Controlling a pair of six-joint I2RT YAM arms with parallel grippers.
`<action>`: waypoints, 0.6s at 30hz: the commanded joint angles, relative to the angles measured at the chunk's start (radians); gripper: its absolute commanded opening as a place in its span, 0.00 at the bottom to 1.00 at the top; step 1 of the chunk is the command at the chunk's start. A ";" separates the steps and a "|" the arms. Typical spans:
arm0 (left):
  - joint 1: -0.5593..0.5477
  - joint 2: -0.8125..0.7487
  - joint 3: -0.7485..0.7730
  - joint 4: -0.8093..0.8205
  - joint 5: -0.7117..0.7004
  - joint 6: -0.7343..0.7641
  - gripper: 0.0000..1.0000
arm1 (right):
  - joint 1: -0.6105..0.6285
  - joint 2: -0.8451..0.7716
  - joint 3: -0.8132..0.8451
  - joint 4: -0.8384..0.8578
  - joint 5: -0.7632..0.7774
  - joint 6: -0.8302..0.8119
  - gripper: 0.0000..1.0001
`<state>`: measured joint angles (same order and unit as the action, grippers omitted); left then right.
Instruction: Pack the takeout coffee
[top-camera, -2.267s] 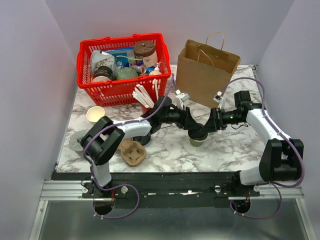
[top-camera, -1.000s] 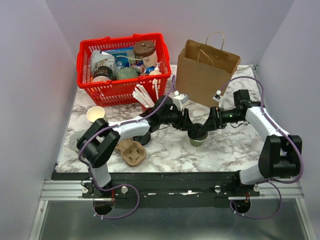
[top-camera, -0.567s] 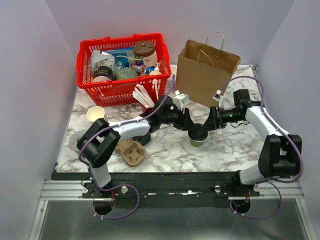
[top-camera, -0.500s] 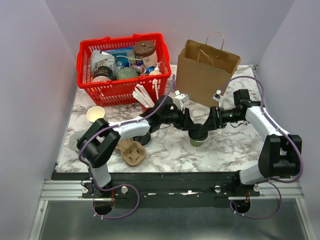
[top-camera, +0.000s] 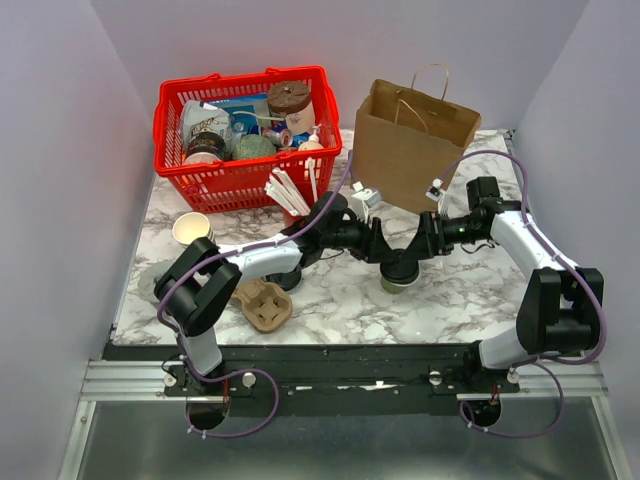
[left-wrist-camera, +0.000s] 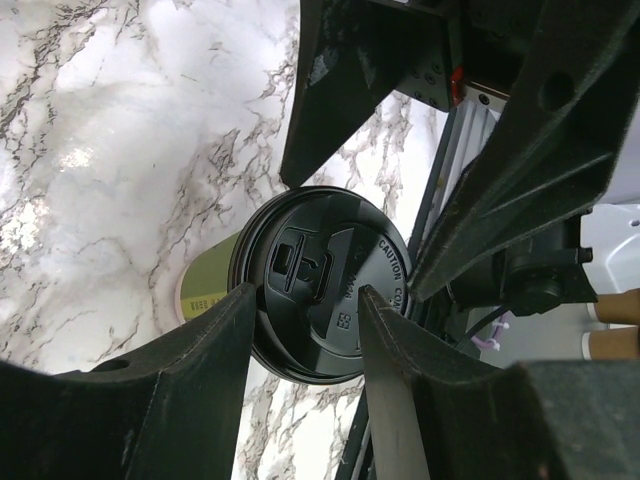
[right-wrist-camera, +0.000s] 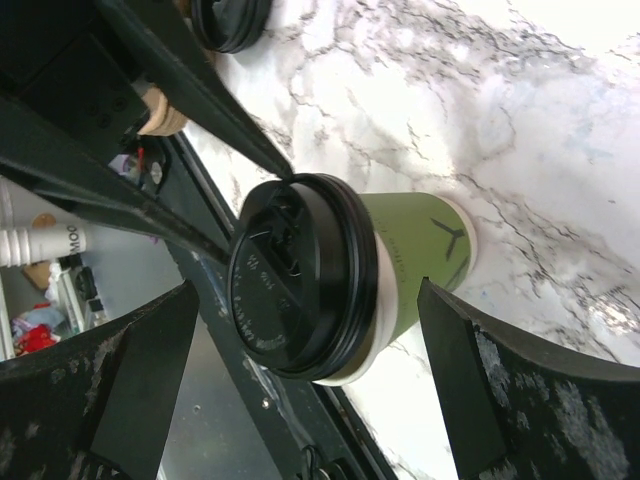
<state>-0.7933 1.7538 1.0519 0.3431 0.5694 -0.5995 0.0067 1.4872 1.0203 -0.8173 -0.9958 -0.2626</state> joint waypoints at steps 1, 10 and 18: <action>-0.012 0.004 0.013 0.017 0.024 0.009 0.54 | -0.002 0.018 0.018 -0.016 0.075 -0.016 1.00; -0.014 -0.005 0.022 -0.027 -0.003 0.040 0.53 | -0.002 -0.022 0.011 -0.020 0.083 -0.007 1.00; -0.011 -0.016 0.022 -0.036 -0.017 0.053 0.52 | -0.002 -0.044 -0.003 -0.022 0.075 0.011 1.00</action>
<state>-0.8009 1.7538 1.0527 0.3115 0.5690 -0.5701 0.0063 1.4712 1.0199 -0.8177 -0.9287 -0.2615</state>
